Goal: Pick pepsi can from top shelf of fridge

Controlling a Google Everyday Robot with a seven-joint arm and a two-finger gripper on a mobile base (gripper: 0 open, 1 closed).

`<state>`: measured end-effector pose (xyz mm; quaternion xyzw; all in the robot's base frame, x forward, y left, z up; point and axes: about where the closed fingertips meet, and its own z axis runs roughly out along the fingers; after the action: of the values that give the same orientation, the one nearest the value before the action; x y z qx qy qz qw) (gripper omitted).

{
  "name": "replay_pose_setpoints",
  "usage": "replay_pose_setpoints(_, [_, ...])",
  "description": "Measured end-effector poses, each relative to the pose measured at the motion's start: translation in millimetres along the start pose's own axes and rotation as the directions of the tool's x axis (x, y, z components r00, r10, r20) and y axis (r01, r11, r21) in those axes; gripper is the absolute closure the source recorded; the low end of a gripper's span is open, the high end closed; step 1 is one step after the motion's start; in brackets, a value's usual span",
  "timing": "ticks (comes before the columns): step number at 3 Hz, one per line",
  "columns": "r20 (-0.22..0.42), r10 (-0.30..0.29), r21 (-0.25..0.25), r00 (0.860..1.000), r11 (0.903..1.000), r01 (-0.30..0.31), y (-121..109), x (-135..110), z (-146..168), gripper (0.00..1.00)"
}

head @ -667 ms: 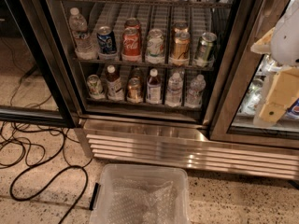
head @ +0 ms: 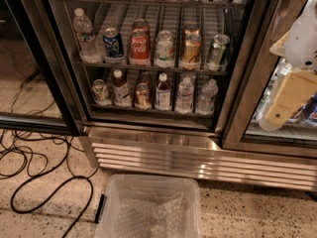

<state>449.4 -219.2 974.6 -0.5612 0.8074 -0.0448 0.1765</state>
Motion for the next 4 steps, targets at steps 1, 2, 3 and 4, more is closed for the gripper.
replay_pose_setpoints(1, [0.029, 0.132, 0.041, 0.991, 0.9903, -0.133, -13.7, 0.1, 6.2, 0.0])
replay_pose_setpoints(2, [0.029, 0.132, 0.041, 0.991, 0.9903, -0.133, -13.7, 0.1, 6.3, 0.0])
replay_pose_setpoints(3, [0.101, 0.231, 0.056, 0.968, 0.9699, -0.237, -24.5, -12.8, 19.0, 0.0])
replay_pose_setpoints(4, [0.199, 0.381, 0.101, 0.903, 0.9087, -0.405, -50.2, -29.0, 41.9, 0.0])
